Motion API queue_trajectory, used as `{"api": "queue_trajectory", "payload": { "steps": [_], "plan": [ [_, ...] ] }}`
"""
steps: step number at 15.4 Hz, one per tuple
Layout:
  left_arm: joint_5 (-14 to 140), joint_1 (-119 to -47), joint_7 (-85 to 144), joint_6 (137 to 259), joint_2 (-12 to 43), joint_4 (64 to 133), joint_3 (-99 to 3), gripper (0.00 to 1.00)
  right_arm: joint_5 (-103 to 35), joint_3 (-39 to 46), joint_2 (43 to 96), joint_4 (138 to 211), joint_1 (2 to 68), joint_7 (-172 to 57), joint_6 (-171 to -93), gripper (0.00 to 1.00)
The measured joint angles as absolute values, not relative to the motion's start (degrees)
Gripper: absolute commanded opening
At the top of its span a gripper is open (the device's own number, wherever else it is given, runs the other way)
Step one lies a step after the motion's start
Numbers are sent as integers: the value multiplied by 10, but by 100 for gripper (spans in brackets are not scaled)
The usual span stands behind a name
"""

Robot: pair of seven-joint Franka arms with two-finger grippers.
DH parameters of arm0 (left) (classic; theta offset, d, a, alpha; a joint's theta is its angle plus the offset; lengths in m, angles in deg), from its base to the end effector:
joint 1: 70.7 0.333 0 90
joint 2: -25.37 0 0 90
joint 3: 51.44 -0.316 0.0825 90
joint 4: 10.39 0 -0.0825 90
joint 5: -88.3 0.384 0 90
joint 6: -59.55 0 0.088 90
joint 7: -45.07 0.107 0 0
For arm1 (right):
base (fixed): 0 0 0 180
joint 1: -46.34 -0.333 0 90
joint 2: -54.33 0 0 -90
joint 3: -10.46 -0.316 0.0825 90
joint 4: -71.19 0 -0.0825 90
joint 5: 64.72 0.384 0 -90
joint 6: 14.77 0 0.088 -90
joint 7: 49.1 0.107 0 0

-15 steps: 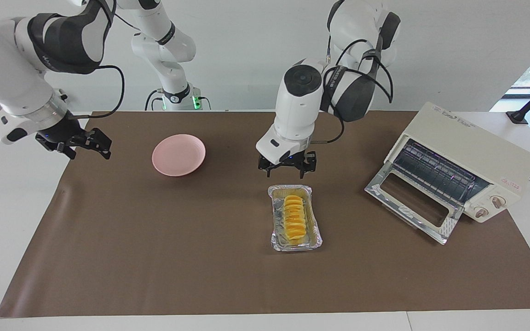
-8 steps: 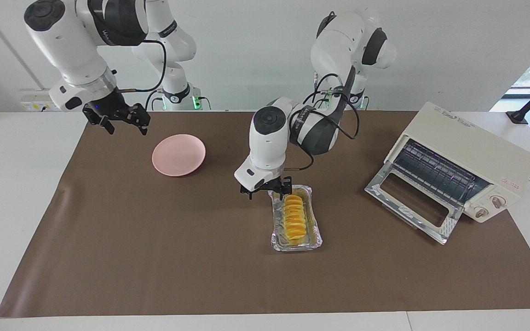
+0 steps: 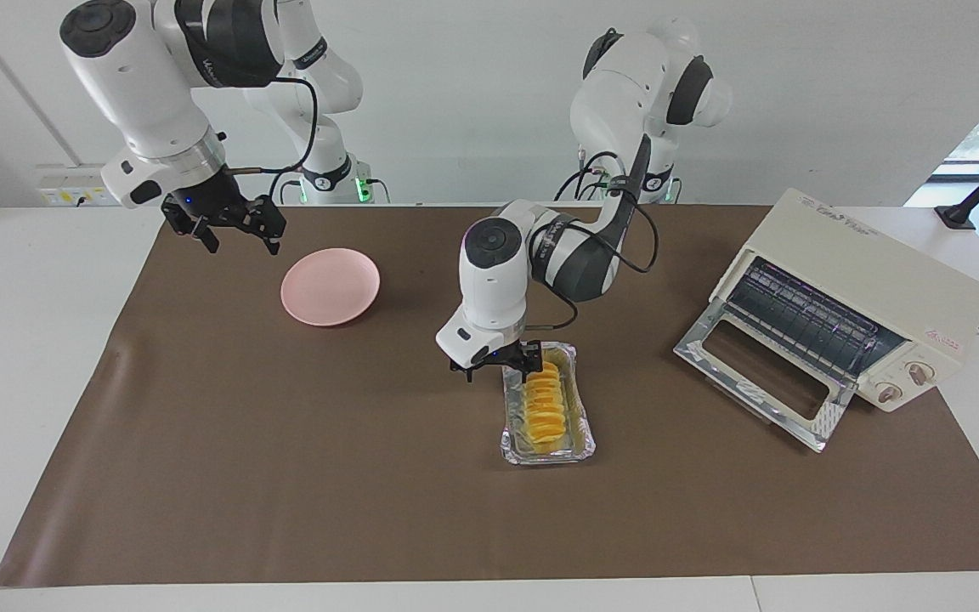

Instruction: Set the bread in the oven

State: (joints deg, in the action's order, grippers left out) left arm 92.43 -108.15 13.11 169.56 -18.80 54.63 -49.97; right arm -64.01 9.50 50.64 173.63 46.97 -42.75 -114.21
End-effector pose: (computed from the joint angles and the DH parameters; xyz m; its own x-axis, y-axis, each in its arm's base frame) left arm 0.5971 -0.4682 0.3483 0.9896 -0.1384 0.0385 -0.1371 -0.9899 -0.0351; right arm 0.5433 0.0045 0.5708 0.9942 -0.1069 0.0107 -0.1068 -0.9942 -0.0124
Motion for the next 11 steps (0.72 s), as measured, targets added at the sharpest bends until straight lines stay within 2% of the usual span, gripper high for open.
{"api": "queue_trajectory", "payload": {
  "steps": [9,11],
  "plan": [
    [924,-1071,131,1742,-198,556,-499,100,-647,98,521,1715,476,-428,-1137,100],
    [924,-1071,131,1743,-200,558,-499,95,-647,98,521,1715,476,-428,-1125,100]
  ]
}}
